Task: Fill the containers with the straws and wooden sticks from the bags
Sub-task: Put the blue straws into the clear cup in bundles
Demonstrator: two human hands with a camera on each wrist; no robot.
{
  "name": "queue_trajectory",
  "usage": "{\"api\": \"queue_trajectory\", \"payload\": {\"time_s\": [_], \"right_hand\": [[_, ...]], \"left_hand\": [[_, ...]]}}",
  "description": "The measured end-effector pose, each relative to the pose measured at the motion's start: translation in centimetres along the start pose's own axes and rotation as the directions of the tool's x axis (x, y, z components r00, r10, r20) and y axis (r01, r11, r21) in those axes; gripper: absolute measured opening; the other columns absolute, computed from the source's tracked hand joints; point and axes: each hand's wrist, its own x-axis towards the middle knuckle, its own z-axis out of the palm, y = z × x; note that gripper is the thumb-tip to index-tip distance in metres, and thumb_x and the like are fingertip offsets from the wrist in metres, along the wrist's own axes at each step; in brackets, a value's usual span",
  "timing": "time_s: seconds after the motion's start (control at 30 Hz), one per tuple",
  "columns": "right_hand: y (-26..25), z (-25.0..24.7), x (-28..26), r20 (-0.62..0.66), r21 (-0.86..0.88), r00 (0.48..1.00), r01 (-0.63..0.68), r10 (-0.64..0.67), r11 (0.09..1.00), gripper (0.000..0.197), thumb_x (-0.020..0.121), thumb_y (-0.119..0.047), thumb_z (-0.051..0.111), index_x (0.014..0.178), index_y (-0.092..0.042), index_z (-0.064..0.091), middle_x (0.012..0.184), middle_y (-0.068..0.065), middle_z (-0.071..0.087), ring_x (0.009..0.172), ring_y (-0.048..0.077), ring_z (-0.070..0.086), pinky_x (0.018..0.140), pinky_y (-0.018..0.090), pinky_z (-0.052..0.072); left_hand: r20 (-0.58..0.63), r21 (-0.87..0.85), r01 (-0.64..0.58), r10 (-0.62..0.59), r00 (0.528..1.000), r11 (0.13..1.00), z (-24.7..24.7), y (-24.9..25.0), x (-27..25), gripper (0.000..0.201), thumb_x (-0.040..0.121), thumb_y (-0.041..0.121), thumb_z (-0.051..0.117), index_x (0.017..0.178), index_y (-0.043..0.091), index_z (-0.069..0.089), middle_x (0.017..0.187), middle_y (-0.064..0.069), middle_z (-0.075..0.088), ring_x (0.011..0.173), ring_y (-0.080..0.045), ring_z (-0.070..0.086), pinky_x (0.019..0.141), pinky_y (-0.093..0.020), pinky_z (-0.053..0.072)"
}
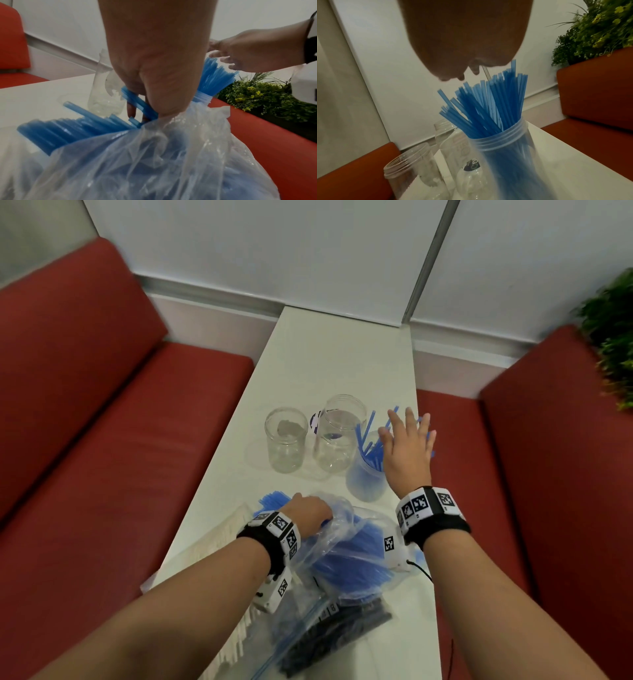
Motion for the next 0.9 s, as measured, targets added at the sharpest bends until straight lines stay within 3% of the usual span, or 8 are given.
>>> {"api": "queue_trajectory", "payload": {"time_s": [0.2,0.27,0.37,0.5,0.67,0.77,0.83,0.9], "right_hand": [[-1.4,-1.3,-2.5,-0.368,0.252,0.929,0.130,-0.029,0.959,0.044,0.100,-0.001,0.042,0.142,-0.010,0.051,0.150,0.017,0.044,0.147,0.038,0.027,0.123,0.044,0.021],[-2.1,-0.8,-4.2,-0.293,0.289,0.947,0.218,-0.130,0.932,0.041,0.092,0.008,0.044,0.126,-0.006,0.062,0.132,0.015,0.057,0.132,0.034,0.046,0.115,0.044,0.034],[-3.4,0.7,-6.8,0.110,0.374,0.980,0.116,-0.168,0.920,0.044,0.093,0.006,0.044,0.129,-0.012,0.062,0.134,0.008,0.062,0.121,0.027,0.059,0.107,0.041,0.045],[-4.2,3.6,-9.0,0.490,0.250,0.844,0.105,-0.219,0.963,0.055,0.093,-0.007,0.056,0.145,-0.020,0.048,0.150,0.014,0.048,0.141,0.031,0.043,0.115,0.040,0.035],[-6.0,5.4,-10.3,0.516,0.191,0.834,0.109,-0.194,0.976,0.029,0.088,-0.027,0.070,0.114,-0.016,0.062,0.110,0.009,0.070,0.099,0.026,0.064,0.089,0.036,0.049],[-6.6,5.6,-10.6,0.488,0.205,0.851,0.105,-0.194,0.973,0.020,0.093,-0.027,0.066,0.078,-0.022,0.054,0.071,-0.007,0.058,0.066,0.011,0.054,0.073,0.029,0.040],[-6.8,5.2,-10.8,0.440,0.341,0.871,0.060,-0.216,0.938,0.034,0.095,-0.015,0.062,0.067,-0.027,0.049,0.055,-0.016,0.056,0.053,-0.004,0.051,0.069,0.024,0.039],[-7.0,4.6,-11.0,0.371,0.509,0.886,0.058,-0.280,0.859,0.029,0.096,-0.006,0.060,0.072,-0.021,0.055,0.061,-0.015,0.067,0.054,-0.013,0.053,0.064,0.012,0.040]], "left_hand": [[0.045,0.061,0.065,-0.068,0.997,0.996,-2.1,0.7,-1.2,0.027,0.097,0.013,0.042,0.115,0.018,0.061,0.118,-0.004,0.059,0.110,-0.026,0.057,0.101,-0.043,0.032],[0.093,0.062,0.106,-0.112,0.989,0.992,-3.4,0.8,-2.0,0.029,0.094,0.013,0.045,0.116,0.015,0.063,0.118,-0.004,0.062,0.109,-0.028,0.059,0.098,-0.039,0.039],[0.102,0.090,0.173,-0.182,0.978,0.981,-5.1,1.0,-3.3,0.028,0.097,0.015,0.047,0.116,0.007,0.065,0.119,-0.009,0.065,0.108,-0.028,0.062,0.093,-0.036,0.047],[0.073,0.117,0.225,-0.234,0.970,0.967,-7.4,1.7,-5.8,0.029,0.099,0.011,0.048,0.126,0.007,0.056,0.123,-0.008,0.061,0.112,-0.028,0.059,0.091,-0.039,0.045],[0.050,0.164,0.218,-0.229,0.972,0.962,-10.0,2.4,-8.2,0.030,0.100,0.017,0.047,0.125,0.007,0.060,0.129,-0.009,0.060,0.118,-0.026,0.057,0.094,-0.035,0.044],[-0.015,0.219,0.163,-0.164,0.986,0.962,-11.7,3.1,-9.8,0.036,0.102,0.017,0.040,0.131,0.005,0.056,0.137,-0.011,0.055,0.126,-0.026,0.052,0.097,-0.033,0.041],[-0.071,0.222,0.187,-0.176,0.982,0.957,-12.8,3.9,-11.0,0.028,0.098,0.013,0.047,0.120,0.004,0.063,0.125,-0.010,0.061,0.109,-0.025,0.059,0.085,-0.034,0.045],[-0.129,0.207,0.205,-0.181,0.975,0.957,-14.7,4.5,-12.2,0.020,0.093,0.017,0.058,0.106,0.004,0.066,0.099,-0.003,0.066,0.084,-0.020,0.062,0.070,-0.030,0.041]]}}
